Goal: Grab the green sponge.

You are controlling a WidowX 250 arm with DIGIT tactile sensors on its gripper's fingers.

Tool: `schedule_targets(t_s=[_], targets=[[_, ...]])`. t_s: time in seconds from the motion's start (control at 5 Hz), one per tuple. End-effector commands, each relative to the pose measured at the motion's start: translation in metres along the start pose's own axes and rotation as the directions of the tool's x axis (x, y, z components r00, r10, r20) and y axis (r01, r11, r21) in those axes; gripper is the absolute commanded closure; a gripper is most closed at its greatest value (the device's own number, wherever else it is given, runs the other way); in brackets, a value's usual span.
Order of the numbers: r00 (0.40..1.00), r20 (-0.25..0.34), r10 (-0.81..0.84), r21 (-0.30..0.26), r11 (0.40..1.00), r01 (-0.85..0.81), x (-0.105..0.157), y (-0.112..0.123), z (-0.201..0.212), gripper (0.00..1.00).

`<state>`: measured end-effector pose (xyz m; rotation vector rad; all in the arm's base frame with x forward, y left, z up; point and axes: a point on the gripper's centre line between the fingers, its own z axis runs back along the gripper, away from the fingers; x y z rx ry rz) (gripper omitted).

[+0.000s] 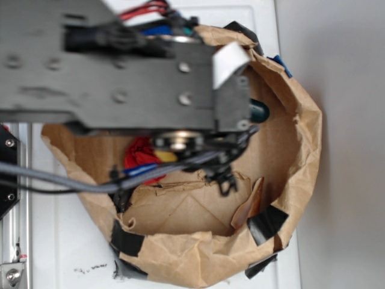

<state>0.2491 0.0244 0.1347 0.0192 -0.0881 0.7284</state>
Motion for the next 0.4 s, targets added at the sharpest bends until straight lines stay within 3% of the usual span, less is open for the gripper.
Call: schedule_targets(t_s=[0.0, 0.2], targets=[[0.998, 0.065, 0.011, -0.019, 1.000, -0.010, -0.0205, 0.0175, 0.0120, 1.00], [0.991, 0.135, 0.005, 0.014, 1.000, -0.007, -0.0291, 0.0144, 0.0054, 1.00]])
